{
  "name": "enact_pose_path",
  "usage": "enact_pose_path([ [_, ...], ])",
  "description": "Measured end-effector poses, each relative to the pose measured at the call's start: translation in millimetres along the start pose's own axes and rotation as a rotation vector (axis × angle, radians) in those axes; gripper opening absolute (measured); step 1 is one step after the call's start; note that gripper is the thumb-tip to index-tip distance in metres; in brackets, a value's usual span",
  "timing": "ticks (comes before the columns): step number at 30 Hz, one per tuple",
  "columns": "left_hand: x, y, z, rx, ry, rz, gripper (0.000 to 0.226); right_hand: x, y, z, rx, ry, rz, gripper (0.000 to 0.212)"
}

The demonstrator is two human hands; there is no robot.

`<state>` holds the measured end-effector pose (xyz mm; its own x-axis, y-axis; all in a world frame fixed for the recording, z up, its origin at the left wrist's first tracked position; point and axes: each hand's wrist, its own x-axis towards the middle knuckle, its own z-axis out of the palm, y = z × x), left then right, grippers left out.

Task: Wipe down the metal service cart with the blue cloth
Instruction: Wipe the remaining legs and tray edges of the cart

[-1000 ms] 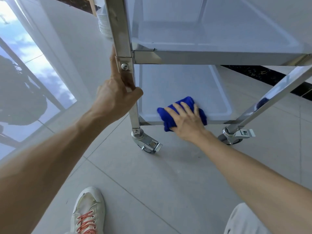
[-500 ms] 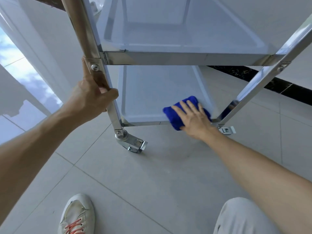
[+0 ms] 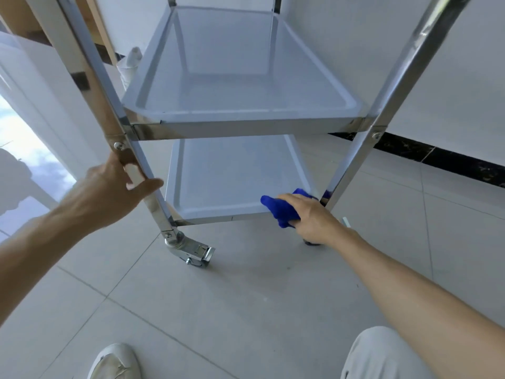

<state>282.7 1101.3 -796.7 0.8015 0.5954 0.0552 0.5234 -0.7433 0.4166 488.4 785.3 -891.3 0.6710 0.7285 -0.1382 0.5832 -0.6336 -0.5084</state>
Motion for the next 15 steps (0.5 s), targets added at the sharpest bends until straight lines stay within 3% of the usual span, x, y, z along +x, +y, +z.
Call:
enact_pose_path([
  [3, -11.7, 12.3, -14.7, 0.275, -0.312, -0.111, 0.091, -19.4, -6.3, -7.2, 0.271, 0.027, 0.027, 0.051],
  [5, -15.2, 32.6, -25.1, 0.455, -0.509, -0.073, 0.070, -32.2, -8.5, -15.3, 0.386, 0.083, 0.047, 0.051],
  [6, -14.4, 45.5, -27.8, 0.500, -0.534, 0.001, 0.058, -37.9, -8.1, -19.9, 0.425, 0.116, 0.062, 0.051],
  [7, -16.2, 63.4, -31.1, 0.517, -0.512, 0.080, 0.052, -43.5, -6.6, -24.9, 0.459, 0.145, 0.074, 0.050],
  [9, -19.5, 102.0, -36.7, 0.465, -0.316, 0.303, 0.043, -55.5, -3.3, -37.0, 0.514, 0.193, 0.079, 0.048],
  [12, -24.3, 154.9, -47.0, 0.183, 0.019, 0.708, 0.038, -79.1, 2.9, -57.2, 0.594, 0.285, 0.079, 0.047],
  [15, -21.7, 176.6, -49.0, 0.156, 0.114, 0.814, 0.047, -106.2, 6.0, -79.3, 0.652, 0.404, 0.062, 0.045],
])
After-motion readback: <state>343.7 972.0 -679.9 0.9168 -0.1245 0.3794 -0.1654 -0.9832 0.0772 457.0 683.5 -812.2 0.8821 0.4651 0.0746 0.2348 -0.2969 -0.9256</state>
